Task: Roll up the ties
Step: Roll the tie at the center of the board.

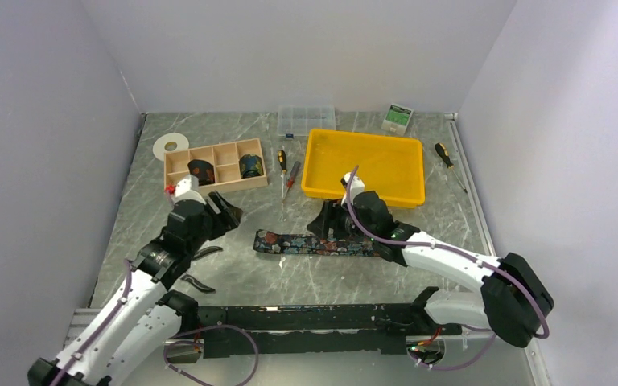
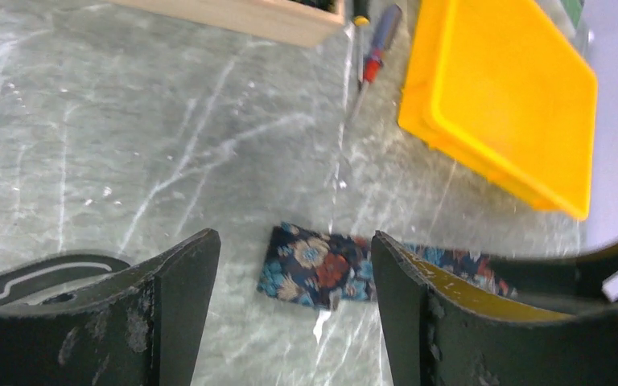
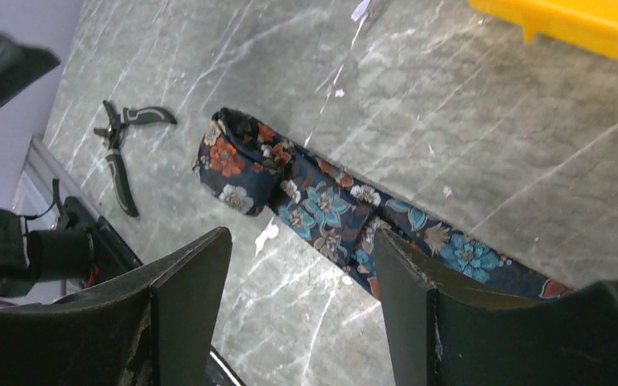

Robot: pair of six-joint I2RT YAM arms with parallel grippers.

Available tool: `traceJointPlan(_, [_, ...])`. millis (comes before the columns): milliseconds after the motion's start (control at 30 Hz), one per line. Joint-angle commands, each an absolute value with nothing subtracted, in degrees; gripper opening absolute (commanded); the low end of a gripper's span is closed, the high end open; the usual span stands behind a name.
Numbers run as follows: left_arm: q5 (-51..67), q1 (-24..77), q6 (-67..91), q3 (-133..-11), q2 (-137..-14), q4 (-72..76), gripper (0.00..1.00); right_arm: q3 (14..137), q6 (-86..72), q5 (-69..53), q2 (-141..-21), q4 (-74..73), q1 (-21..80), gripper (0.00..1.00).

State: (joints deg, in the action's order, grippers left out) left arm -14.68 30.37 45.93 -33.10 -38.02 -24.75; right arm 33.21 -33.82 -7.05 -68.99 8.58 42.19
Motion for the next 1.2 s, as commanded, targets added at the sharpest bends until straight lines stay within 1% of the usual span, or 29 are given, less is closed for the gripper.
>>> traceJointPlan(0, [4.8,17.6,49.8,-27.9,-40.4,-14.9,0.75,31.1,-35.4,-9.7,-66.6,11.6,42.8,0.71])
traceJointPlan(67, [11.3,13.9,52.6,-24.4,-42.3,-9.5,0.76,30.9,-35.6,-9.1,-66.9,11.5,43.8,0.73])
traceJointPlan(167, [15.5,11.1,55.0,-21.2,-44.6,-6.1,0.77,31.9,-36.8,-7.0,-67.9,10.6,46.0,0.76])
traceJointPlan(233, [16.2,10.7,55.9,-18.9,-44.6,-3.9,0.78,32.0,-38.1,-6.3,-69.4,11.9,47.4,0.77])
traceJointPlan(267, [16.4,10.6,56.2,-17.9,-44.1,-3.4,0.85,32.1,-39.0,-5.8,-70.1,12.5,48.0,0.77])
traceJointPlan(300, [16.0,10.6,56.3,-16.9,-43.1,-3.7,0.87,32.1,-39.9,-5.4,-70.8,13.1,48.4,0.77])
traceJointPlan(400, [15.1,10.6,55.4,-16.0,-39.6,-5.8,0.88,31.9,-41.9,-4.6,-72.6,14.9,49.3,0.77])
traceJointPlan(500, [16.3,10.6,54.1,-15.5,-39.2,-5.4,0.86,31.4,-44.1,-4.2,-75.0,16.8,50.0,0.77])
traceJointPlan(600, [17.5,10.7,53.5,-15.2,-41.9,-3.3,0.84,33.4,-46.6,-4.2,-78.6,18.9,51.8,0.74])
traceJointPlan(733, [20.2,10.7,53.0,-15.3,-47.1,1.3,0.81,41.7,-45.1,-0.2,-84.9,12.9,54.6,0.69])
traceJointPlan(867, [22.6,10.6,52.1,-15.2,-50.7,3.9,0.79,46.9,-43.8,-0.2,-90.9,10.5,54.7,0.65])
traceJointPlan(1000, [24.7,10.6,51.7,-14.3,-52.8,6.9,0.78,49.9,-43.0,-0.2,-94.5,8.7,54.8,0.62])
traceJointPlan(1167, [25.5,10.6,51.4,-12.9,-54.4,9.4,0.76,51.2,-42.1,1.1,-96.4,6.6,54.7,0.54])
